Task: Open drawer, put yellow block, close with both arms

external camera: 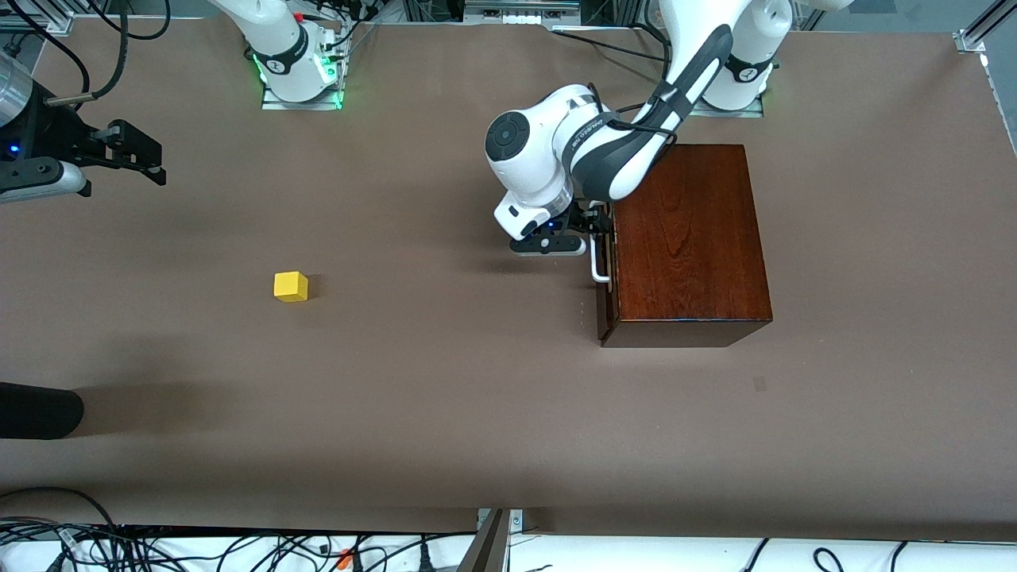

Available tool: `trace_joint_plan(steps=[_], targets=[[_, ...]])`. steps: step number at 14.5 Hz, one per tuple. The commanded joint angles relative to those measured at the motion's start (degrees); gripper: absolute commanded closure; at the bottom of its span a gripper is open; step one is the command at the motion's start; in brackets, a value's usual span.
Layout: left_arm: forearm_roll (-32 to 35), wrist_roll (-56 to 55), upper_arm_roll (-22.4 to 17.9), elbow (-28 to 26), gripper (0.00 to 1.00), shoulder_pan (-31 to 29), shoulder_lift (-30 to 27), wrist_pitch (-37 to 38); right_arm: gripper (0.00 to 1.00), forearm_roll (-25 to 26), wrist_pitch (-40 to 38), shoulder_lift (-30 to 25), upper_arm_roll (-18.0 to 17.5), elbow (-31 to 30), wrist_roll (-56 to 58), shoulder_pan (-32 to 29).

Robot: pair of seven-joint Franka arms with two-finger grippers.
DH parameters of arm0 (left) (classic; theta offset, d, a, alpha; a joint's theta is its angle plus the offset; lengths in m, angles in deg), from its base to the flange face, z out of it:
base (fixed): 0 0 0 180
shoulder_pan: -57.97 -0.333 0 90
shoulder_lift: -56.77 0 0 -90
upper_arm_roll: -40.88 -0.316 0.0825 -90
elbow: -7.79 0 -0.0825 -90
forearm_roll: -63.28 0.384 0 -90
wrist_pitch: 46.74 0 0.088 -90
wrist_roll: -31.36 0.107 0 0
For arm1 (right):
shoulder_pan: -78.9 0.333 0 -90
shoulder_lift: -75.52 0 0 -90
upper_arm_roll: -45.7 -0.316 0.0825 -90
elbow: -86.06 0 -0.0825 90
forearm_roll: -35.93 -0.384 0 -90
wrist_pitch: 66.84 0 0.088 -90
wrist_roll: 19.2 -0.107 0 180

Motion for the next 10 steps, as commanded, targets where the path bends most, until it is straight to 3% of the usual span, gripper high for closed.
trace_joint_plan(steps=[1, 4, 10], targets=[[1.67, -0.85, -0.15, 0.76, 0.00, 0.11, 1.18, -0.72, 0.00, -1.52, 2.23, 0.66, -0.16, 0.89, 0.81, -0.63], [1.93, -0.85, -0.24, 0.77, 0.00, 0.11, 1.36, -0.72, 0.00, -1.34, 5.94, 2.33, -0.25, 1.06, 0.98, -0.46], [3.43, -2.52, -0.06, 0.77, 0.00, 0.37, 1.71, -2.13, 0.00, -0.81, 6.12, 3.38, -0.16, 1.06, 0.28, -0.55]])
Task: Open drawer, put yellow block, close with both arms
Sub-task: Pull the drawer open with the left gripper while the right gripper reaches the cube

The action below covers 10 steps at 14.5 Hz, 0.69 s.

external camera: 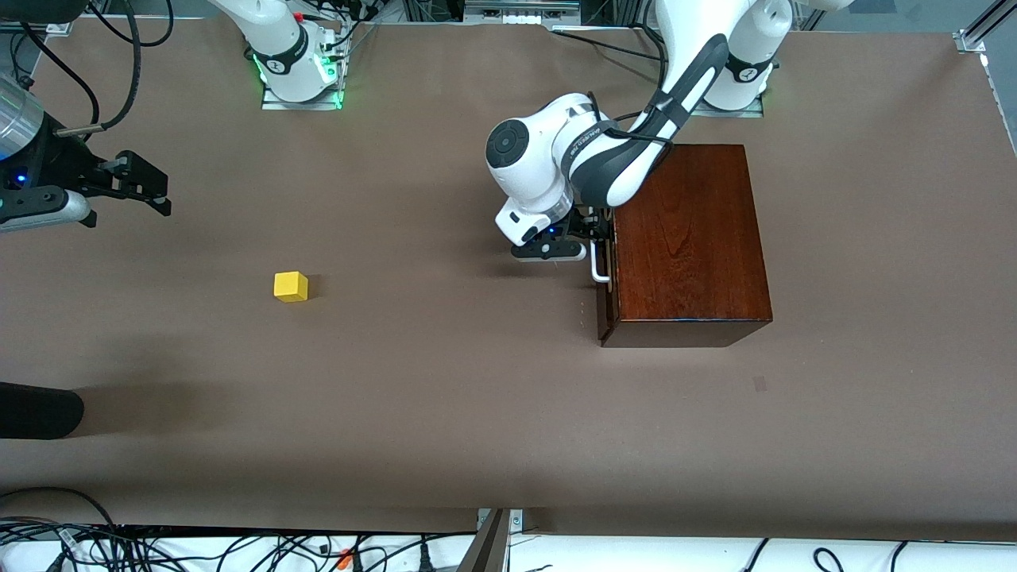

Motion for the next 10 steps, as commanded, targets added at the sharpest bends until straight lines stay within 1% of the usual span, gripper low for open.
trace_joint_plan(steps=[1, 2, 5, 6, 9, 10], targets=[[1.73, -1.35, 0.31, 0.76, 0.00, 0.29, 0.65, -1.29, 0.00, -0.78, 0.67, 1.13, -0.14, 0.98, 0.18, -0.81], [1.47, -1.43, 0.31, 0.76, 0.00, 0.29, 0.65, -1.90, 0.00, -0.69, 1.37, 2.79, -0.14, 1.15, 0.88, -0.81], [0.68, -1.61, 0.48, 0.85, 0.00, 0.47, 0.56, -2.87, 0.00, -0.78, 3.22, 4.56, -0.05, 0.80, 0.80, -0.72], [0.59, -2.22, 0.74, 0.85, 0.00, 0.56, 0.56, -3.05, 0.00, -0.34, 3.40, 5.87, -0.14, 0.71, 0.36, -0.37], [0.59, -4.07, 1.01, 0.94, 0.00, 1.00, 0.56, -4.80, 0.00, -0.43, 3.05, 6.58, -0.23, 0.63, 0.97, -0.46], [0.50, -4.24, 1.10, 0.94, 0.00, 1.17, 0.56, -5.59, 0.00, -0.69, 2.53, 7.71, -0.23, 0.71, 1.14, -0.46]])
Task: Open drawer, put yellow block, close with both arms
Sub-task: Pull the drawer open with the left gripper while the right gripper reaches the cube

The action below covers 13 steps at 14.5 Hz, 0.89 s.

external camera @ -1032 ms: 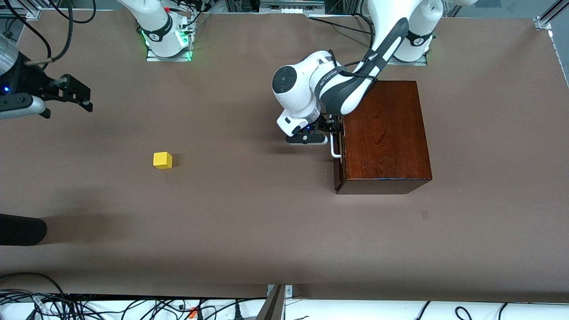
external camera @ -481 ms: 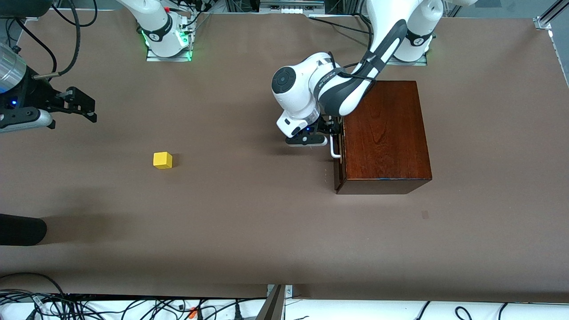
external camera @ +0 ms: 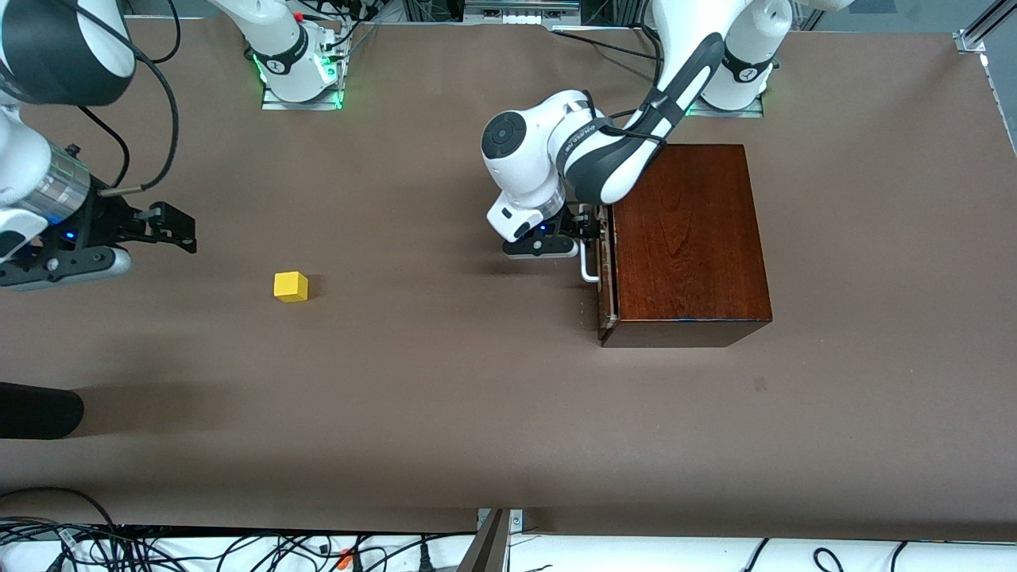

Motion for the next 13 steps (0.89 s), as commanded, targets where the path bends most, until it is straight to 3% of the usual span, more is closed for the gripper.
trace_joint_plan(steps=[1, 4, 13], targets=[[-0.30, -1.48, 0.38, 0.93, 0.00, 0.87, 0.70, -2.32, 0.00, -0.52, -1.14, 1.42, -0.33, 0.49, 2.17, -0.26], [-1.97, -1.57, 0.38, 0.93, 0.00, 0.87, 1.23, -4.00, 0.00, -1.04, 0.60, 1.60, -0.33, -3.45, 3.68, -0.17], [-5.58, -3.85, 0.38, 3.82, 0.00, 3.50, 2.19, -5.32, 0.00, -2.70, 19.41, 1.16, -0.59, -20.59, 3.24, -0.17]])
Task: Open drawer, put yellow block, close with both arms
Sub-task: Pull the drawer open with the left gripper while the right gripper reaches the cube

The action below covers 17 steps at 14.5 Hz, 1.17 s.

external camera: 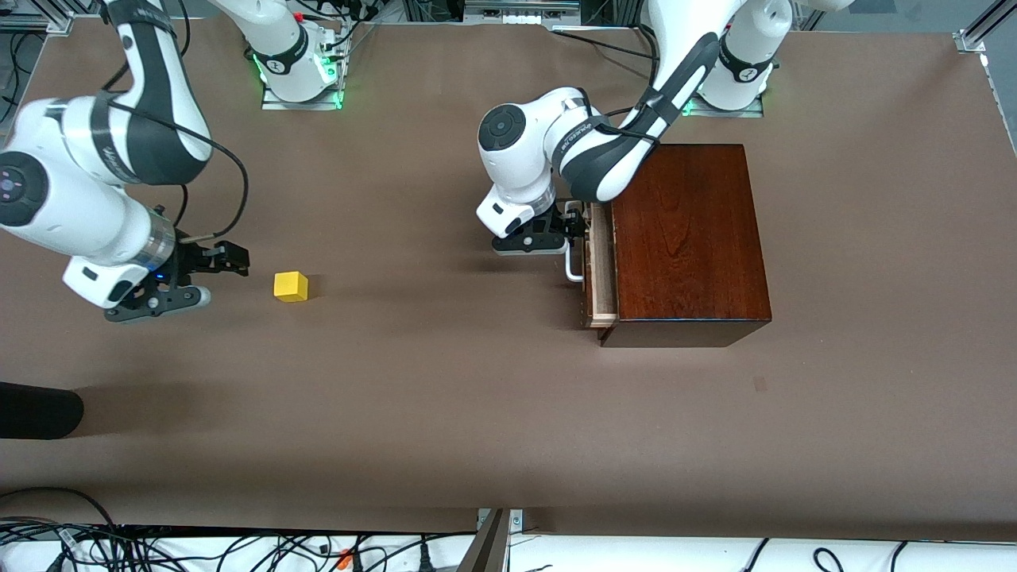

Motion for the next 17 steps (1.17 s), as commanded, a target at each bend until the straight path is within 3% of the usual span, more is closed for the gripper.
trace_joint_plan(steps=[1, 8, 17], targets=[[-2.83, -2.96, 0.63, 3.44, 0.00, 2.86, 2.37, -1.59, 0.00, -2.75, 5.58, -1.67, -0.37, -6.33, 0.91, -0.23], [-3.00, -5.43, 0.63, 7.47, 0.00, 5.41, 5.36, -2.47, 0.00, -2.85, 24.66, -0.88, -0.72, -20.76, 1.44, -0.14], [-4.23, -5.78, 0.63, 12.75, 0.00, 7.96, 7.65, -2.47, 0.00, -3.29, 31.17, 5.27, -0.81, -21.56, 1.35, -0.14]])
